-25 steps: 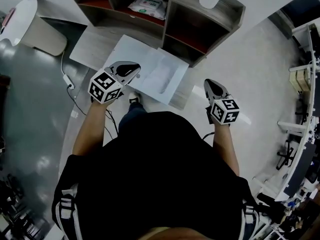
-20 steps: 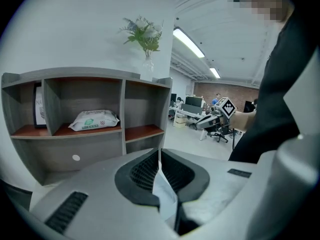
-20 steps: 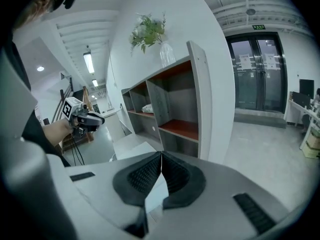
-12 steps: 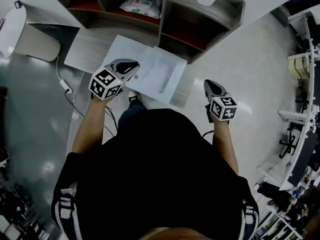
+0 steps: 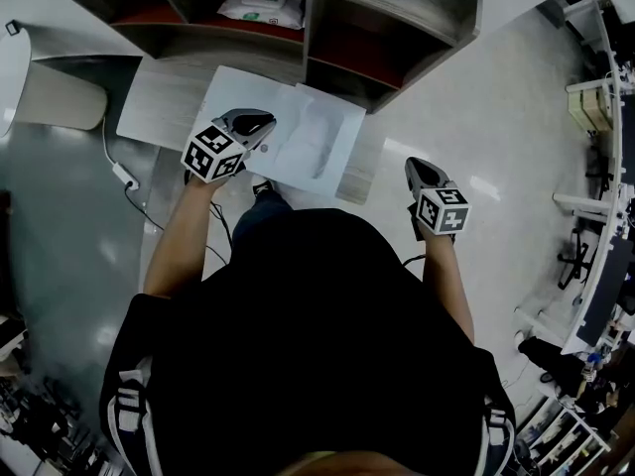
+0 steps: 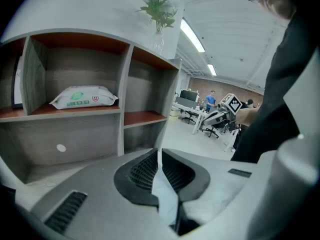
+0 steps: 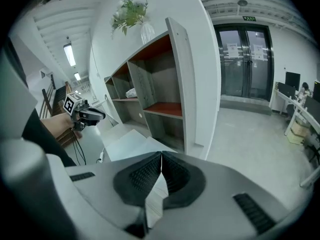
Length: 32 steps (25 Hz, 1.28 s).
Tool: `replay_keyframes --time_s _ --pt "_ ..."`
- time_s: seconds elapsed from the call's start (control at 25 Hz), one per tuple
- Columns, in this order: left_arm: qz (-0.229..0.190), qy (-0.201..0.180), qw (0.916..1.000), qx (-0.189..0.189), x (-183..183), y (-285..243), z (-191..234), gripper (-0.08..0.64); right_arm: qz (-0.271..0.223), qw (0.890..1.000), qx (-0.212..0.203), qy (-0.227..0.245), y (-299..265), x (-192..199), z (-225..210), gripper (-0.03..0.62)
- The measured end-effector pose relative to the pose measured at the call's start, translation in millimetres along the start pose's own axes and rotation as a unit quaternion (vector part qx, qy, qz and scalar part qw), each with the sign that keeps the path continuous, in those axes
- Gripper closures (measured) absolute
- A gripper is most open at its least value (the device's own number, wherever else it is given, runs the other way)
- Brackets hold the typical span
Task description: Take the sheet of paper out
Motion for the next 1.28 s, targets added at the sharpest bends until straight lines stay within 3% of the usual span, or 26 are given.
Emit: replay_keyframes --time_s 0.36,0.96,1.28 --pt "0.037 0.016 0.9986 0.033 22.4 -36.0 7.8 0.528 0.027 0.999 0.028 -0.033 -1.2 28.9 -17.5 0.578" --pt "0.098 0.001 0.994 0.048 68.9 -105.1 32.8 0.528 0.065 0.99 0.076 -0.1 -2.3 84.2 -39.8 0.578" --pt "0.137 -0.003 0.9889 0.057 100.8 -140.9 42.4 0.528 0.067 0.987 0.088 -0.117 -1.4 91.5 -38.7 0.578"
Point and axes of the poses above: the fingertips, and each gripper's own axes: y backward along the fingers, z to its left, x out of its underside, the point moved 3 cm from there along y, backward along the fingers, and after that the axes turned 8 degrees about -x, right-handed, at the moved point
